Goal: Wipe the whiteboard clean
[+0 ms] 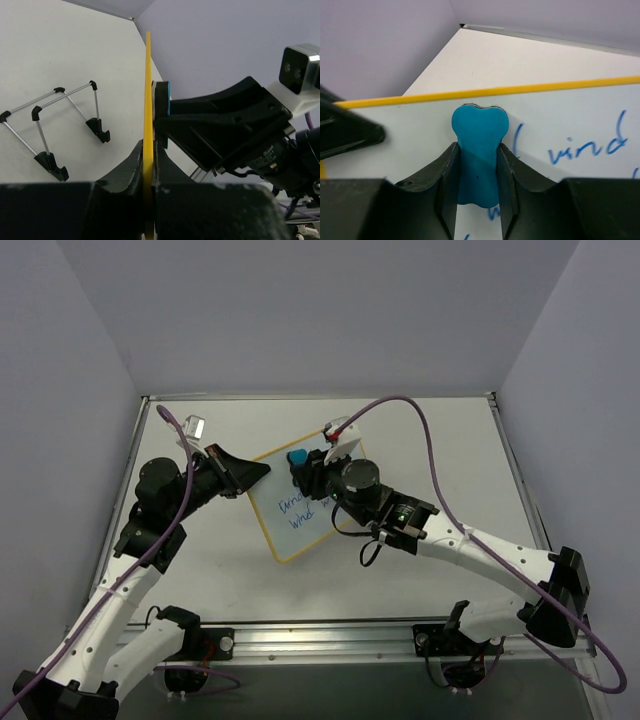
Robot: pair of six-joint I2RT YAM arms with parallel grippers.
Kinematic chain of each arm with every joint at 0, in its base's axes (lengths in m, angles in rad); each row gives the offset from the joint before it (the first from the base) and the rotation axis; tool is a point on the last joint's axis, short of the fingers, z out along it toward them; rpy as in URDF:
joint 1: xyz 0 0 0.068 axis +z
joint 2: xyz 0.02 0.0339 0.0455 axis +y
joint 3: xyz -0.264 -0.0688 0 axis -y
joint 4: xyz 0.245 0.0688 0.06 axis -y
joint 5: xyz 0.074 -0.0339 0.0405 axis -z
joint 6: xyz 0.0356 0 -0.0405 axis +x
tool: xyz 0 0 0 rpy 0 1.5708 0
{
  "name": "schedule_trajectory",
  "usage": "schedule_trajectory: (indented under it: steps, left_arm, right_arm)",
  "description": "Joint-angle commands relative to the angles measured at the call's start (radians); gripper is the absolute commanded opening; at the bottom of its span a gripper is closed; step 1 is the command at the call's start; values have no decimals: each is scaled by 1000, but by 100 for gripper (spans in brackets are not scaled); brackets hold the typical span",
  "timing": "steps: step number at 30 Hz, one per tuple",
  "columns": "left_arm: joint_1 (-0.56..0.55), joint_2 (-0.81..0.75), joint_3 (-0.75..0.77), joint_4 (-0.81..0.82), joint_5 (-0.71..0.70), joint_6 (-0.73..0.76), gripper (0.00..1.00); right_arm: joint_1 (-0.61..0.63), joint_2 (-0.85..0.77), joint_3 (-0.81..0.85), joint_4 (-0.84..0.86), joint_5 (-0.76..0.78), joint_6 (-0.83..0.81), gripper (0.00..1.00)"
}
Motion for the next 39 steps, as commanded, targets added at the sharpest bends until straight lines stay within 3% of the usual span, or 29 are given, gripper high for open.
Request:
schedule_trajectory:
  steps: [1, 5, 10, 17, 20, 23, 34, 39]
  left_arm:
    - [-19, -48, 90, 261, 201, -112, 2]
    - [-19, -60, 87, 273, 215, -116, 2]
    - [-19, -53, 93, 266, 216, -113, 2]
    - [-19, -39, 90, 289, 215, -122, 2]
    - [-19, -36, 91, 290, 219, -124, 2]
    - [-17, -42, 93, 286, 222, -122, 2]
    - [-19, -74, 85, 263, 242, -113, 2]
    - [-17, -77, 80, 263, 233, -110, 2]
  right_arm:
    - [-85, -23, -8, -71, -50, -64, 0]
    - [-151, -49, -4, -89, -53, -90, 0]
    - [-150, -32, 35, -83, -114, -90, 0]
    - [73, 8, 88, 6, -74, -79, 0]
    - [78, 5, 75, 27, -59, -79, 0]
    - [39, -7, 52, 9, -8, -90, 0]
    - [-283, -155, -92, -40, -88, -75, 0]
    - [-309, -164, -81, -45, -177, -61, 0]
